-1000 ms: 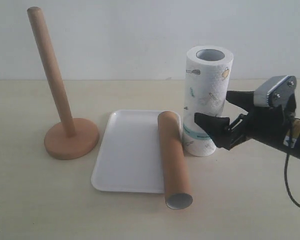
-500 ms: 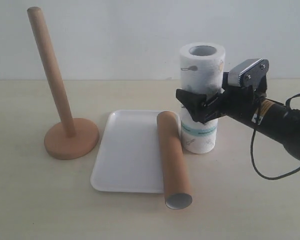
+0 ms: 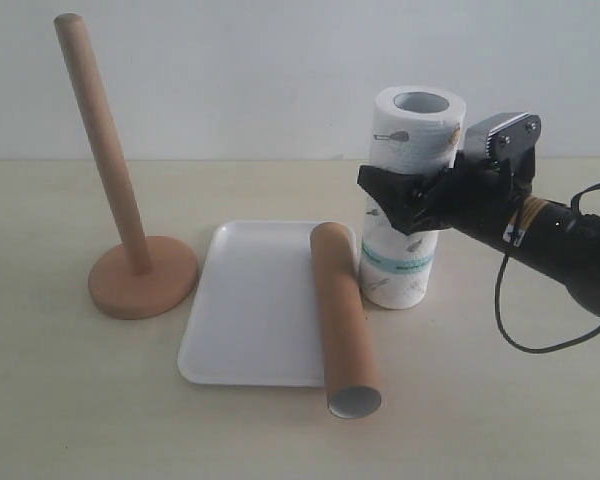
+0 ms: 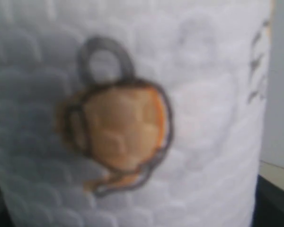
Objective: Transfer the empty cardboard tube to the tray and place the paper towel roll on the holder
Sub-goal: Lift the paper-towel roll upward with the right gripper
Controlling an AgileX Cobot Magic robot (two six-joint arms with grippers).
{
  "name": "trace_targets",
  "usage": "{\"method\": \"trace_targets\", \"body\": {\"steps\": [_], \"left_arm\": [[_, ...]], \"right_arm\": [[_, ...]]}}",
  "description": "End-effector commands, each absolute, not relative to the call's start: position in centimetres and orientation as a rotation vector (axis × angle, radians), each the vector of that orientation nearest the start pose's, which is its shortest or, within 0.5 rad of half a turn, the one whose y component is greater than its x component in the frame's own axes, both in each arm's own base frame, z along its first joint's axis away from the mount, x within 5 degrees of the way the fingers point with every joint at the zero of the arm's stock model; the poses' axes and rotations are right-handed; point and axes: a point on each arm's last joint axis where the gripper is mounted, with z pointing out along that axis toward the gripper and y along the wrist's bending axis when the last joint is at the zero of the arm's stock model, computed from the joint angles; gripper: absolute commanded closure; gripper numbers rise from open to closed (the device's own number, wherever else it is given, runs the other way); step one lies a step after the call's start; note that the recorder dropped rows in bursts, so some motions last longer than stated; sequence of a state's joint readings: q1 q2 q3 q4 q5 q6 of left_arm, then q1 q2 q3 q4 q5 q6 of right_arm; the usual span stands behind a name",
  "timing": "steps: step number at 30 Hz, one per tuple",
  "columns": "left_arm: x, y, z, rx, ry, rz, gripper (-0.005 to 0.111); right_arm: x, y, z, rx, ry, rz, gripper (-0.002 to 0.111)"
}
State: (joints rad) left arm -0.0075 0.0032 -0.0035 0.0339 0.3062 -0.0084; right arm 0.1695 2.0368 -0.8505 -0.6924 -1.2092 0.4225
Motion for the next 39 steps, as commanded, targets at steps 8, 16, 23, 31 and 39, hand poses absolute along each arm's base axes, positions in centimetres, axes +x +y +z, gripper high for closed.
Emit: {"method": "trace_targets", "body": {"steps": [8,16,23,31,39], "left_arm": [[5.4,0.0,18.5,0.022,1.791,0.011,0.103],[5.4,0.0,18.5,0.022,1.791,0.011,0.103],[5.4,0.0,18.5,0.022,1.791,0.011,0.103],[5.4,0.0,18.5,0.022,1.791,0.011,0.103],[5.4,0.0,18.5,0.022,1.791,0.011,0.103]], "right_arm": [[35.7,11.2,13.8,-0.477,1.616,0.708,0.107],[33.8,9.5,24.1,-0.6,1.571,0.348,0.109],[26.4,10.1,34.5,-0.631,1.368,0.61,0.109],[23.4,16.4,36.7,-0.734,1.338,0.752,0.109],[22.1,23.7,41.4,-0.719,1.332,0.752,0.109]]}}
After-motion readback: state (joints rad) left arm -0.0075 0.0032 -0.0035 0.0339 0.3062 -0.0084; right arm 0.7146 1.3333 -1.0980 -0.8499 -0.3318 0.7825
